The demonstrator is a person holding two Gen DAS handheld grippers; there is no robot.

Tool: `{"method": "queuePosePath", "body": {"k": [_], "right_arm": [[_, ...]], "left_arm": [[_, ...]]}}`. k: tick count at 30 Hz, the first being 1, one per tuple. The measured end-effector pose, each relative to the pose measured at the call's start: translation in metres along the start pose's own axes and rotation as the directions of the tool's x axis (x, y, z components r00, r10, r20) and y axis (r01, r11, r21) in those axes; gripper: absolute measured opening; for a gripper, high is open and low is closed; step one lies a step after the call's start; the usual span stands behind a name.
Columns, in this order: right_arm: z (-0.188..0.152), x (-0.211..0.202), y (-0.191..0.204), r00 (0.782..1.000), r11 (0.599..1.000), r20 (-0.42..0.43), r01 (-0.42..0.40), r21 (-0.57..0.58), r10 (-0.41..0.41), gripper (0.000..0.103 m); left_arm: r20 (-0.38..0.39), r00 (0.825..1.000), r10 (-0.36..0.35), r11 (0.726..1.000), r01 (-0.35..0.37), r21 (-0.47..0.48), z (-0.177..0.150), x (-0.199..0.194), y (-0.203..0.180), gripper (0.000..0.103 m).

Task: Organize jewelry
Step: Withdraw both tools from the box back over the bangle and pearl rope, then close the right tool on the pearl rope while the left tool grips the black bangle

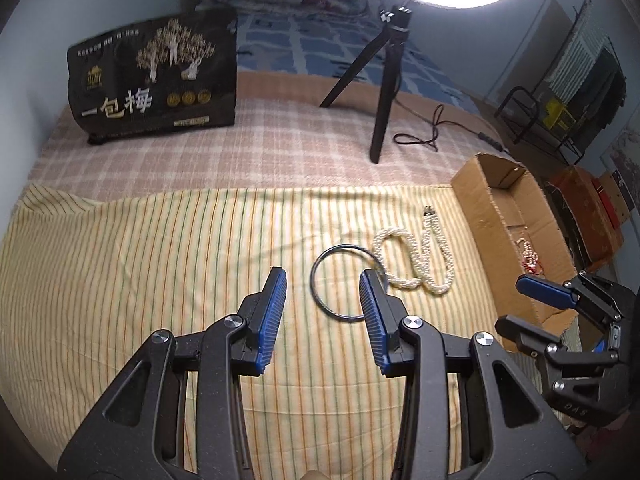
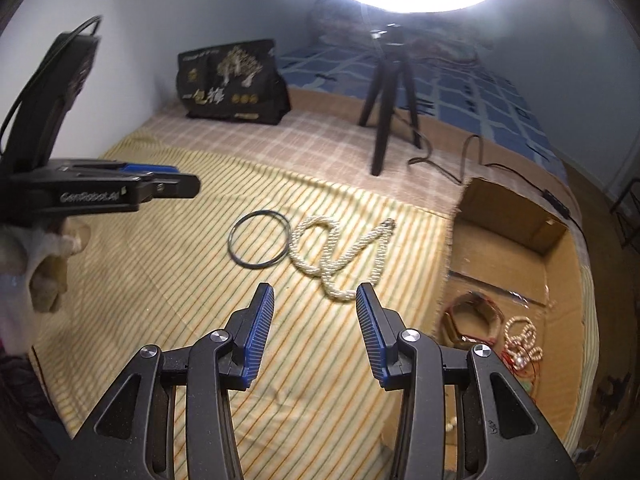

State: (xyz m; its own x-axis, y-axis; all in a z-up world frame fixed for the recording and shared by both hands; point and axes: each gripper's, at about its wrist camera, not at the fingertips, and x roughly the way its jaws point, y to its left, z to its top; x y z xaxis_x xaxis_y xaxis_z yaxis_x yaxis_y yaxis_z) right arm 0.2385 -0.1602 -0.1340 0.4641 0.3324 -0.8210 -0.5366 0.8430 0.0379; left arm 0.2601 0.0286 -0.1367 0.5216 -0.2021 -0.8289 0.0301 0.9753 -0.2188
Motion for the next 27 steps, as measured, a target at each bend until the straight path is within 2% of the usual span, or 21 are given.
{"method": "queuePosePath", "body": {"k": [3,5,9,12,18,20,27], "right_arm": [[0.005,0.016,0.007,0.998,0.999,-0.059,-0.024,-0.036,0.022,0.041],[0.007,0.031,0.012,0.993,0.997,-0.119,-0.024,-0.069,0.015,0.041],[0.009,0.050,0.015,0.984,0.995,-0.179,-0.019,-0.100,0.001,0.040],[0.009,0.062,0.012,0.977,0.995,-0.212,-0.022,-0.100,0.000,0.031],[0.012,0.080,0.007,0.967,0.994,-0.254,-0.010,-0.105,-0.017,0.031],[0.012,0.083,0.006,0.965,0.994,-0.261,-0.006,-0.105,-0.022,0.031],[0.013,0.093,0.003,0.960,0.994,-0.277,0.001,-0.105,-0.030,0.031]], "left_arm": [[-0.023,1.000,-0.001,1.000,0.000,-0.003,0.002,0.010,0.004,0.038],[-0.040,0.999,-0.010,1.000,0.009,-0.012,0.003,0.017,0.006,0.038],[-0.072,0.997,-0.031,0.999,0.027,-0.046,0.005,0.031,0.011,0.038],[-0.088,0.995,-0.036,0.998,0.031,-0.062,0.006,0.039,0.013,0.038],[-0.123,0.992,-0.041,0.997,0.033,-0.064,0.006,0.056,0.013,0.038],[-0.137,0.990,-0.035,0.998,0.028,-0.054,0.005,0.063,0.010,0.032],[-0.156,0.988,-0.012,0.999,0.007,-0.032,0.006,0.079,0.004,0.032]]}}
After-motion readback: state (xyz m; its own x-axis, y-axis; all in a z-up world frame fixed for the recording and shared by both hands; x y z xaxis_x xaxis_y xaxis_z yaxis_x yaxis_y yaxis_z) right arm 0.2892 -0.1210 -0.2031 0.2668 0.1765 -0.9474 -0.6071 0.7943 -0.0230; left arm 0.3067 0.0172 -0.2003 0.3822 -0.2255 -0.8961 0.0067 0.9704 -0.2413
